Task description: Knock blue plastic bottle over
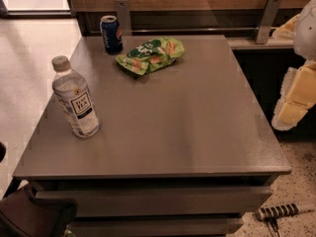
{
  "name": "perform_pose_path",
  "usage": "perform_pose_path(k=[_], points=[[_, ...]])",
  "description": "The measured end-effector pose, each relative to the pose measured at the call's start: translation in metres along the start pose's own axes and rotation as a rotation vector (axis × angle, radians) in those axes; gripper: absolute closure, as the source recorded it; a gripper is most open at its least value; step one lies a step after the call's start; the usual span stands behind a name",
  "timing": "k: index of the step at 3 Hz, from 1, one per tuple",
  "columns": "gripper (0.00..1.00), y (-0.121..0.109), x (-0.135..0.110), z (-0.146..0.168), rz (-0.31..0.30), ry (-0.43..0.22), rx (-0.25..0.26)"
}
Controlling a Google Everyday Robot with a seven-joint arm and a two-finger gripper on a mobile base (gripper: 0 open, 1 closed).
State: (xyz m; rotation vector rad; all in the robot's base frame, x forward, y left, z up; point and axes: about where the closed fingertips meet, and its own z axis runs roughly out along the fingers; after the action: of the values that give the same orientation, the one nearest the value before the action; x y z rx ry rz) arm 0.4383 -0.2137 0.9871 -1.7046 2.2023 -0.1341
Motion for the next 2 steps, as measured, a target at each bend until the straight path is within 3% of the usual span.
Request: perform_pose_path(k=[1,2], points=[[0.00,0.0000,0.0000,0.0000,0.000,0.000,0.000],[0.00,-0.0042,0.0005,0.0085,0.039,-0.126,-0.043]])
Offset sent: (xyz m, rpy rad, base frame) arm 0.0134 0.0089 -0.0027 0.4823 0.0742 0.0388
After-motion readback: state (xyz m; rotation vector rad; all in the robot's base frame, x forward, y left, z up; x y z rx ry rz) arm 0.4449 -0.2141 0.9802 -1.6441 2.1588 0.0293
